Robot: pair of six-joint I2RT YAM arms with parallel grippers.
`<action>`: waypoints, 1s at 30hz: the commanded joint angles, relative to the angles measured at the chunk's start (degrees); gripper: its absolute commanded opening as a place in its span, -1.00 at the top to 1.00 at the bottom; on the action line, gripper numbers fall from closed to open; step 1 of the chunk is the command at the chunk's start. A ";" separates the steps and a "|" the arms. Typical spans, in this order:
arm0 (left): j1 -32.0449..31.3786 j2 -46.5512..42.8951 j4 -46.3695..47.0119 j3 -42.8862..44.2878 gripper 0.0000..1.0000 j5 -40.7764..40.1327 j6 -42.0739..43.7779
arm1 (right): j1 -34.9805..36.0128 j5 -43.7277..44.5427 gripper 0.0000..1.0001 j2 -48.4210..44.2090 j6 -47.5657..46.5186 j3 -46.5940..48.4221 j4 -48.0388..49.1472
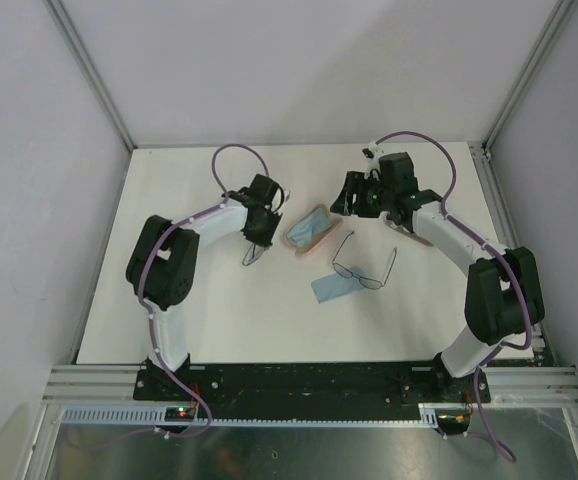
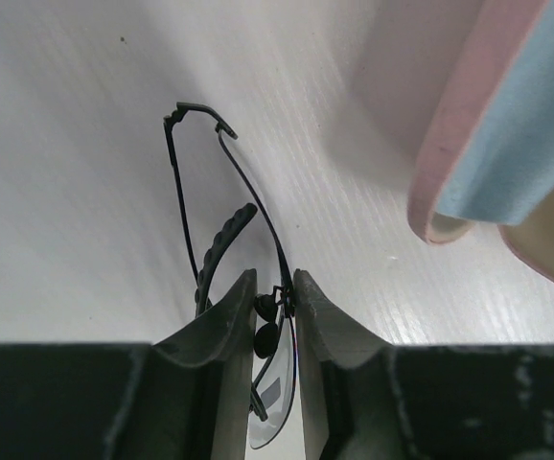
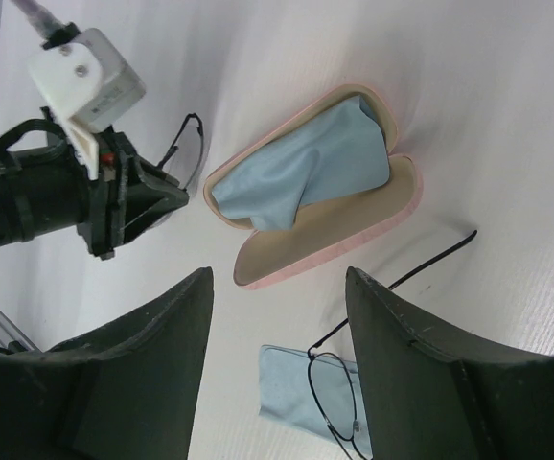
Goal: Organize the sunglasses
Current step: Pick up the sunglasses from the center of the board, then place the sunglasses at the center of the board, then pick up the sunglasses from the center of the board.
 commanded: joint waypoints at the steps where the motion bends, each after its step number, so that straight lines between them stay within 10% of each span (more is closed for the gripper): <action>1: -0.89 -7.66 -0.10 3.15 0.48 2.93 -2.18 | 0.19 0.48 -0.24 -0.66 -0.80 0.03 0.20; 19: -9.18 -0.17 -0.09 20.25 0.39 5.51 -3.52 | 0.08 3.61 -0.29 -0.25 -0.02 -0.76 -1.50; 30: -6.37 -7.08 1.42 11.41 0.17 -1.43 -5.30 | 0.64 5.14 -0.30 -0.81 -0.02 -3.45 -0.42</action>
